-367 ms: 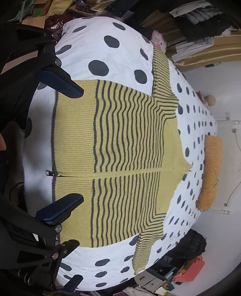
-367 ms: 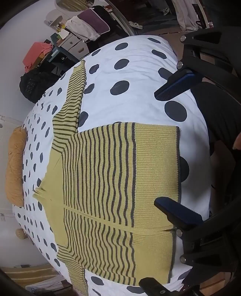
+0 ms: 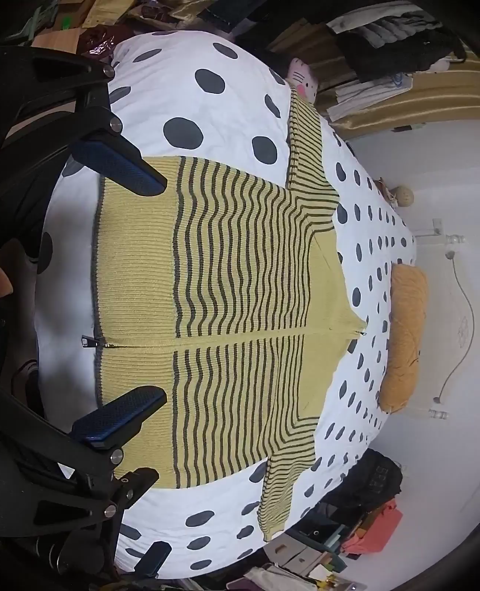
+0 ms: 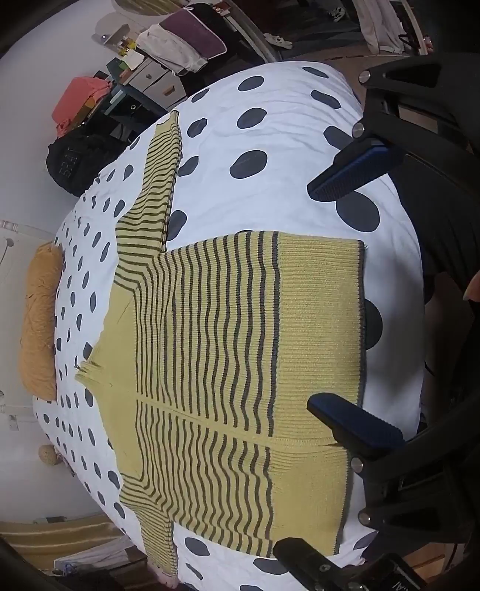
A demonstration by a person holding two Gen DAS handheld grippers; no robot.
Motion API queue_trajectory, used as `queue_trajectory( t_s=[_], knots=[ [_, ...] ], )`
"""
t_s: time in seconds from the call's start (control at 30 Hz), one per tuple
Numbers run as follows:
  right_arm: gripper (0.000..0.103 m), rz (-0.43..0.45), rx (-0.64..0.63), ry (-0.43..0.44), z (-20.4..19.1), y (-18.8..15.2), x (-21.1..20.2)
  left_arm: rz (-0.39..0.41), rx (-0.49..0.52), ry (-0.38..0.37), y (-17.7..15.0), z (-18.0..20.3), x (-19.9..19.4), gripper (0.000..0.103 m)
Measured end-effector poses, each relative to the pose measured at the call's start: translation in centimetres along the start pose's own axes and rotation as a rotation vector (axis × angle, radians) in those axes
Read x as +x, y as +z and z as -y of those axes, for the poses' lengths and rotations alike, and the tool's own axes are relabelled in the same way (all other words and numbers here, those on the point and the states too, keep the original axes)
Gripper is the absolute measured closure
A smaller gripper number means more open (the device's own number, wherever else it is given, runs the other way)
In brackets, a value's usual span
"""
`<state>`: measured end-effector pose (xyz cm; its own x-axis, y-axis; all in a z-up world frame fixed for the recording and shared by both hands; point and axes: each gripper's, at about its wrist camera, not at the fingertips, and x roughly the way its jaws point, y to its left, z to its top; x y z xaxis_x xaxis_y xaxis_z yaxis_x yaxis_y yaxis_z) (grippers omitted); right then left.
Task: Fold large clothes
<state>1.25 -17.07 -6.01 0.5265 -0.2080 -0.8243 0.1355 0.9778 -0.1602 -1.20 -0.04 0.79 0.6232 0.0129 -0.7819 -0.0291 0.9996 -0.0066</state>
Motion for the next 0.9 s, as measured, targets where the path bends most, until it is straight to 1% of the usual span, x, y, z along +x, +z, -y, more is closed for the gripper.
queue_trajectory(
  t_s=[0.1, 0.17, 0.2, 0.23, 0.33, 0.43, 0.63, 0.73, 0.9],
  knots=[
    [0.0, 0.012, -0.001, -0.002, 0.0, 0.1, -0.1, -0.009, -0.01, 0.032, 0.0, 0.0, 0.1, 0.0],
    [0.0, 0.008, 0.01, 0.021, 0.3, 0.1, 0.1, -0.008, 0.001, 0.04, -0.1, 0.1, 0.0, 0.0],
    [0.0, 0.007, 0.017, 0.032, 0.4, 0.1, 0.1, -0.003, 0.01, 0.034, -0.1, 0.3, 0.2, 0.0],
    [0.0, 0.007, 0.021, 0.033, 0.4, 0.2, 0.1, -0.001, 0.019, 0.012, -0.1, 0.5, 0.4, 0.0],
    [0.0, 0.007, 0.026, 0.034, 0.5, 0.2, 0.1, -0.013, -0.007, -0.047, -0.2, 0.2, 0.5, 0.0],
    [0.0, 0.012, 0.027, 0.039, 0.5, 0.1, 0.1, -0.021, -0.035, -0.032, -0.1, -0.1, 0.7, 0.0],
    [0.0, 0.008, 0.027, 0.042, 0.3, 0.1, 0.2, -0.033, -0.011, 0.027, -0.1, -0.2, 1.2, 0.0],
    [0.0, 0.008, 0.026, 0.048, 0.2, 0.1, 0.2, -0.022, -0.022, 0.039, -0.2, -0.5, 1.3, 0.0],
    [0.0, 0.015, 0.021, 0.047, -0.1, 0.1, 0.1, -0.049, -0.013, 0.038, -0.2, -0.6, 2.0, 0.0]
  ],
)
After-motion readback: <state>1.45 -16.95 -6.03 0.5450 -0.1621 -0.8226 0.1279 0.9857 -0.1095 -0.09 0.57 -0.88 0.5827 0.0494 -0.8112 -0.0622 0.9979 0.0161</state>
